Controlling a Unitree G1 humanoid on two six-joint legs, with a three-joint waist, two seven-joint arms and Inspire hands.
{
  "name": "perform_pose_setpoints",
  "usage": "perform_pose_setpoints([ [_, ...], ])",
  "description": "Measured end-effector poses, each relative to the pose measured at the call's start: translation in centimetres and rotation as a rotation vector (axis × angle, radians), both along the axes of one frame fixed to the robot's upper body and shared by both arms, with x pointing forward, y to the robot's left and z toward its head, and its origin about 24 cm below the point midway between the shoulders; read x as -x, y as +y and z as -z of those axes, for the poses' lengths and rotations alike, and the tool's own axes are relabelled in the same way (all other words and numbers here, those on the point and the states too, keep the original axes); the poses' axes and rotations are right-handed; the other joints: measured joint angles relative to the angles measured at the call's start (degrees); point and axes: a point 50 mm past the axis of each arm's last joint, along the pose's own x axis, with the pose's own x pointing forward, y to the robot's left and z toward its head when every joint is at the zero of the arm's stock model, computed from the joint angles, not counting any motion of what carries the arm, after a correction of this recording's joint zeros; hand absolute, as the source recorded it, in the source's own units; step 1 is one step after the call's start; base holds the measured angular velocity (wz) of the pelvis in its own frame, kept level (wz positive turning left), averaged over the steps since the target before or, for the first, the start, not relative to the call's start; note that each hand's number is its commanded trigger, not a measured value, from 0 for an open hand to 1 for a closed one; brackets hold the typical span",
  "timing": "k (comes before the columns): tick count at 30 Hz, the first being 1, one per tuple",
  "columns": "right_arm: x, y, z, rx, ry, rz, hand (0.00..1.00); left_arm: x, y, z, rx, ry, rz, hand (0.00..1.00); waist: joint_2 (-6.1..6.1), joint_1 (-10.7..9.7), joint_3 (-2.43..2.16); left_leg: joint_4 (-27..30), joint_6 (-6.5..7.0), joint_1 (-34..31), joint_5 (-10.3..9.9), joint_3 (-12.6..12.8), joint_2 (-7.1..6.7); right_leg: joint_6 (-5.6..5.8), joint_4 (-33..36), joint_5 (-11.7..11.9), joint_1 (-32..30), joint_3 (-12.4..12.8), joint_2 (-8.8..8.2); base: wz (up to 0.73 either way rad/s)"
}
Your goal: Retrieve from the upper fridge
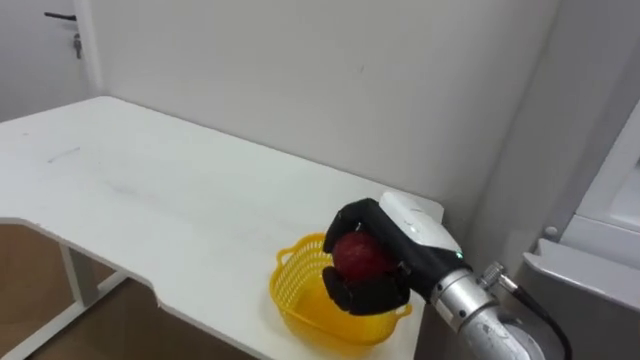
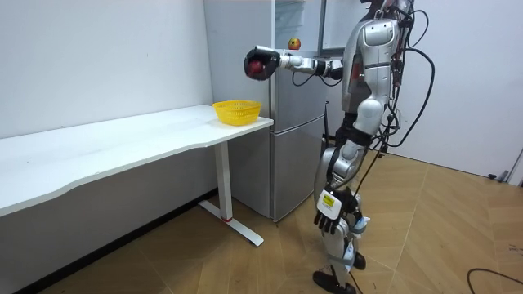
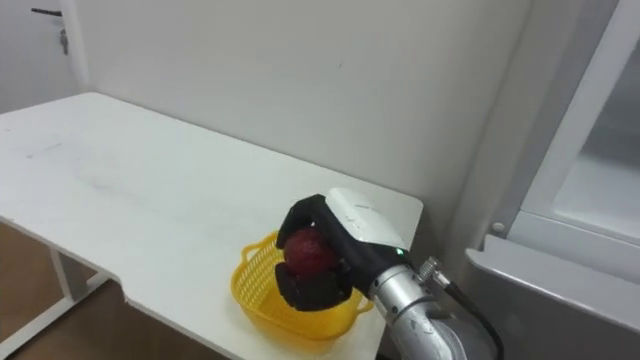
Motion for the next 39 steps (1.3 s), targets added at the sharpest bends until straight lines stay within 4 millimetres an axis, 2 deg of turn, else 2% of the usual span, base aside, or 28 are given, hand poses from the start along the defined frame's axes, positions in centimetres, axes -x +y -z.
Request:
perform_pose_setpoints([
  [5,-0.7,-1.0,1.6,0.021,0.056,0.06,1.0,0.5,0.7,-0.2,-0.017,0.02,-0.002,0.0,-0.89,1.2,0.54,0.0,0.01,0.1,0.0,-0.5,-0.15,0.01,0.0,0.0,0.5,-0.2,-0.06,0.06],
  [14,-0.9,-1.4,2.1,0.019,0.054,0.094,1.0,0.8,0.8,-0.1,-0.025,0.032,-0.008,0.0,-1.39,1.9,0.37,0.1,0.18,-0.2,0.1,-0.6,-0.48,0.25,0.0,-0.2,0.2,-0.2,-0.53,0.0],
  [15,-0.9,-1.5,2.1,0.018,0.054,0.097,0.89,0.8,0.8,-0.2,-0.026,0.031,-0.008,0.0,-1.41,2.1,0.35,0.1,0.18,-0.1,0.1,-0.6,-0.48,0.25,-0.1,-0.2,0.3,-0.2,-0.53,0.0],
  [16,-0.9,-1.5,2.2,0.021,0.054,0.101,0.64,0.6,0.8,-0.2,-0.029,0.025,-0.005,0.0,-1.42,2.3,0.35,0.1,0.18,-0.1,0.1,-0.6,-0.49,0.25,-0.1,-0.2,0.3,-0.2,-0.53,0.0],
  [17,-0.9,-1.5,2.2,0.026,0.051,0.101,0.0,0.5,0.8,-0.2,-0.034,0.018,-0.003,0.0,-1.41,2.5,0.35,0.2,0.18,-0.1,0.1,-0.6,-0.49,0.25,-0.1,-0.2,0.3,-0.3,-0.53,0.0],
  [24,-0.9,-1.5,2.2,0.043,0.037,0.105,0.0,0.4,0.8,-0.2,-0.039,0.011,-0.001,0.0,-1.38,2.8,0.39,0.5,0.18,-0.4,0.1,-0.6,-0.51,0.26,0.0,-0.2,0.5,-1.2,-0.6,0.01],
  [26,-0.9,-1.5,2.2,0.054,0.033,0.106,0.0,0.7,0.8,-0.2,-0.039,0.019,0.0,0.0,-1.09,3.1,0.6,0.5,0.18,-0.4,0.1,-0.7,-0.52,0.27,0.0,-0.2,0.5,-1.2,-0.52,0.0],
  [39,-0.9,-1.6,2.1,0.041,0.005,0.125,0.0,1.3,0.6,-0.2,-0.015,0.034,0.002,0.0,-0.9,2.9,0.64,0.7,0.19,-0.3,0.1,-1.3,-0.66,0.27,0.0,-0.2,0.9,-1.6,-0.33,0.03],
])
